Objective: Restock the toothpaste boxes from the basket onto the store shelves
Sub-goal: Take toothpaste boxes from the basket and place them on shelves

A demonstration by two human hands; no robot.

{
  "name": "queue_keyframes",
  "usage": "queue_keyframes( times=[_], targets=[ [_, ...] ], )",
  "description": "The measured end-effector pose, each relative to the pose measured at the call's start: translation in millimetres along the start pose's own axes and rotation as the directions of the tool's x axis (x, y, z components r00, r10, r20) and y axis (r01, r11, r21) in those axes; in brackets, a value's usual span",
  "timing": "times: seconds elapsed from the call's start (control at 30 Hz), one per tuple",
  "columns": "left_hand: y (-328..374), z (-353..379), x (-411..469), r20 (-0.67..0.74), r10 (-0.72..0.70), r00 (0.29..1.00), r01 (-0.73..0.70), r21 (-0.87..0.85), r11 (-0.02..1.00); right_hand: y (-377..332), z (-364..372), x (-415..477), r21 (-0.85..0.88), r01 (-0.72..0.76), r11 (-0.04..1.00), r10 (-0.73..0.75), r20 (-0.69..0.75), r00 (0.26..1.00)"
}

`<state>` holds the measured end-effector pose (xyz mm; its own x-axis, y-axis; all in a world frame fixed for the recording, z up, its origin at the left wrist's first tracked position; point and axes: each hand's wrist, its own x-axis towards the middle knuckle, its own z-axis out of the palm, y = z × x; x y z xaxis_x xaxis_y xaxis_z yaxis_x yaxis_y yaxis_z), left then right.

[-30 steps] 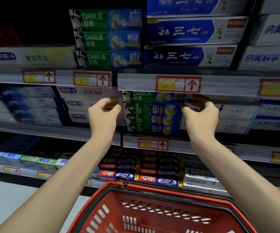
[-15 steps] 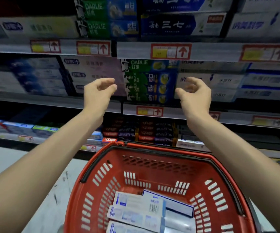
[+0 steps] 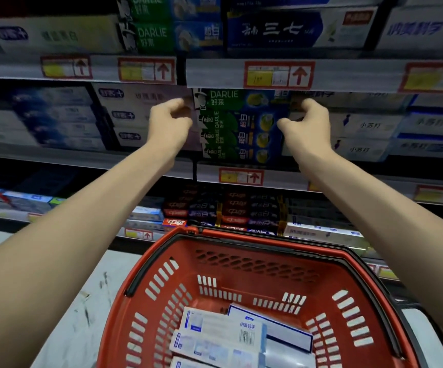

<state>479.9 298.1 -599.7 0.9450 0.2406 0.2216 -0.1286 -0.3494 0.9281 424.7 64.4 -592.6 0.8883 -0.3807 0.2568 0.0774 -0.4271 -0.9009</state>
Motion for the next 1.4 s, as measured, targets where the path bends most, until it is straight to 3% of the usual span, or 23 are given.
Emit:
queue_keyframes(
  times=[0.13, 0.4, 0.6, 0.83, 1.4],
  targets=[
    [4, 3, -5, 0.007, 0.011, 1.0, -0.011, -0.045, 0.999, 3, 5, 3, 0.047, 0.002, 0.999, -0.001, -0.017, 1.0],
    [16, -3, -24, -0.142, 0.091, 0.986, -0.115, -0.167, 0.979, 2, 4, -13, 0.118, 0.069, 0.991, -0.057, -0.104, 0.993],
    [16, -8, -33, -0.099, -0.011, 0.995, -0.022, -0.323, 0.946, 3, 7, -24, 0.266, 0.068, 0.961, -0.033, -0.134, 0.99],
    [15, -19, -38, -0.101, -0.035, 0.994, 0.0, -0.33, 0.944, 5, 5, -35, 0.365, 0.105, 0.925, -0.069, -0.111, 0.991],
    [3, -29, -47, -0.003, -0.059, 0.998, 0.053, -0.419, 0.907, 1, 5, -36, 0.531, -0.179, 0.828, 0.21, 0.002, 0.978]
  ],
)
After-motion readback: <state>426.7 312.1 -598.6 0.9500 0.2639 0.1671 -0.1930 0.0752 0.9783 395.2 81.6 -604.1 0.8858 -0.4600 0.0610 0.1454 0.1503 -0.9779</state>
